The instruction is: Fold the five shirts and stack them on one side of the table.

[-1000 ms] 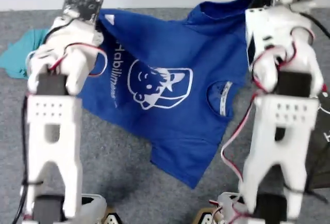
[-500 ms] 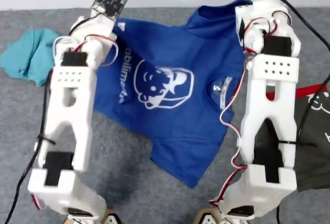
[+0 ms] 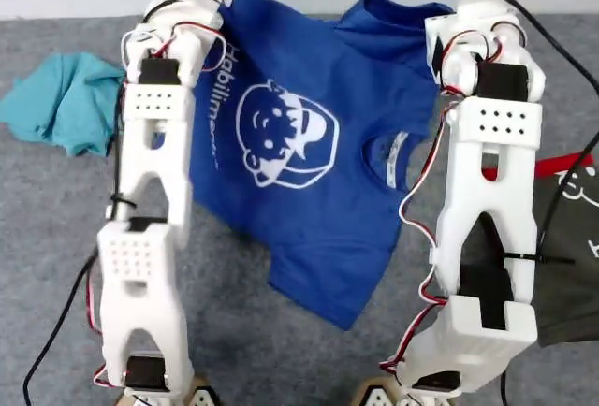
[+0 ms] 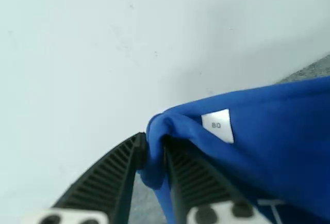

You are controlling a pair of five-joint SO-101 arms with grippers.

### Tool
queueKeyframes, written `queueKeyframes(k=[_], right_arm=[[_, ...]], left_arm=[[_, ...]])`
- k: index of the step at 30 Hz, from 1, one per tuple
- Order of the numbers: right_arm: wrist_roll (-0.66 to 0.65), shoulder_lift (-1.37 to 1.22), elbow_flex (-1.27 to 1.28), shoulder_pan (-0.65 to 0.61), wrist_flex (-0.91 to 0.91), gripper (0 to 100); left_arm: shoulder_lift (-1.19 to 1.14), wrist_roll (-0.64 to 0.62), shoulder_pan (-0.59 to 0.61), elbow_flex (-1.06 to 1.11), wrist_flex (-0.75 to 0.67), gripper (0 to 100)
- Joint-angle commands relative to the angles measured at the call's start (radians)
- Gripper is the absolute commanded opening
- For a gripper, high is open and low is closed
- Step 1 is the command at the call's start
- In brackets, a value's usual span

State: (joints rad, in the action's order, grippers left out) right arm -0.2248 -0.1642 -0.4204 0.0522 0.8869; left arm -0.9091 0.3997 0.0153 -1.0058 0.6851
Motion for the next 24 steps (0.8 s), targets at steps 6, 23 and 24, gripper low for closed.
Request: queueKeyframes(k=[6,23,24], right_arm=[[-0.011,0.013,-0.041,0.007,0.067,0.9],[-0.009,0.507,-0.046,0.039,0.354,0.9],[-0.009,0.536,-0.046,0.039,0.364,0.9]], left_arm=[[-0.359,0.011,-0.06,-0.607,0.123,1],[0.247,-0.173,-0.018,-0.673,0.961,1],[0.287,-0.173,-0.018,-0.673,0.996,1]])
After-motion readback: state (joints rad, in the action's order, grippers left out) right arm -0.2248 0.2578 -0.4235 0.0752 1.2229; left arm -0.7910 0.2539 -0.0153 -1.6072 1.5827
